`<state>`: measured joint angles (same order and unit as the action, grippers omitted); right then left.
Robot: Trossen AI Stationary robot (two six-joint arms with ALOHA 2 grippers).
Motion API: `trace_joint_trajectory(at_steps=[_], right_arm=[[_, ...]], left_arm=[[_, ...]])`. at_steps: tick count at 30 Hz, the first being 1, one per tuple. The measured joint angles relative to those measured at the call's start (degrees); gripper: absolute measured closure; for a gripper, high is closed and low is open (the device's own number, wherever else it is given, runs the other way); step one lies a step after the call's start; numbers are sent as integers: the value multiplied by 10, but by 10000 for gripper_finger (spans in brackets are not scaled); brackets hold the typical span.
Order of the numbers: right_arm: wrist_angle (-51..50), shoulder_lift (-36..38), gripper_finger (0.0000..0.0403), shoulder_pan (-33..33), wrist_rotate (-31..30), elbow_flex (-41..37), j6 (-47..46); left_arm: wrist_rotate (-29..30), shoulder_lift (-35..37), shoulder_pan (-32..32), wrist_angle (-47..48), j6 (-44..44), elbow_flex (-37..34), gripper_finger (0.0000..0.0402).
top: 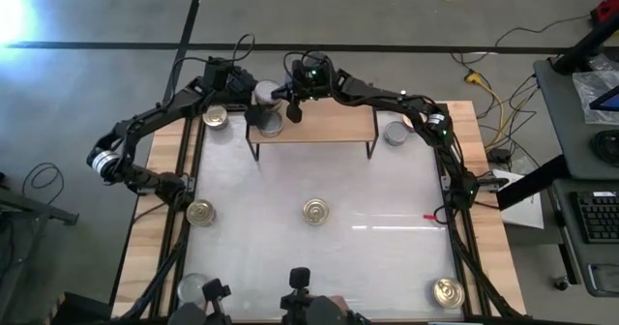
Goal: Stack canned seafood by type on shelf
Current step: Stack the green tuna can on top of the green tuna can on the shelf
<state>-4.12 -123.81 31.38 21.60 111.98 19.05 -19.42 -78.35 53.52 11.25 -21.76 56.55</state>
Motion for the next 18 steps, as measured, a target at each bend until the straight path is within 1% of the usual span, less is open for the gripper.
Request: trace_joint_trajectory(at_steps=[9,18], right_arm=[[2,0,390,1,-6,0,0],[57,0,390,0,-6,-2,-15]], left_arm=[[6,0,0,14,-2,0,2],[9,0,0,13,-9,0,2]])
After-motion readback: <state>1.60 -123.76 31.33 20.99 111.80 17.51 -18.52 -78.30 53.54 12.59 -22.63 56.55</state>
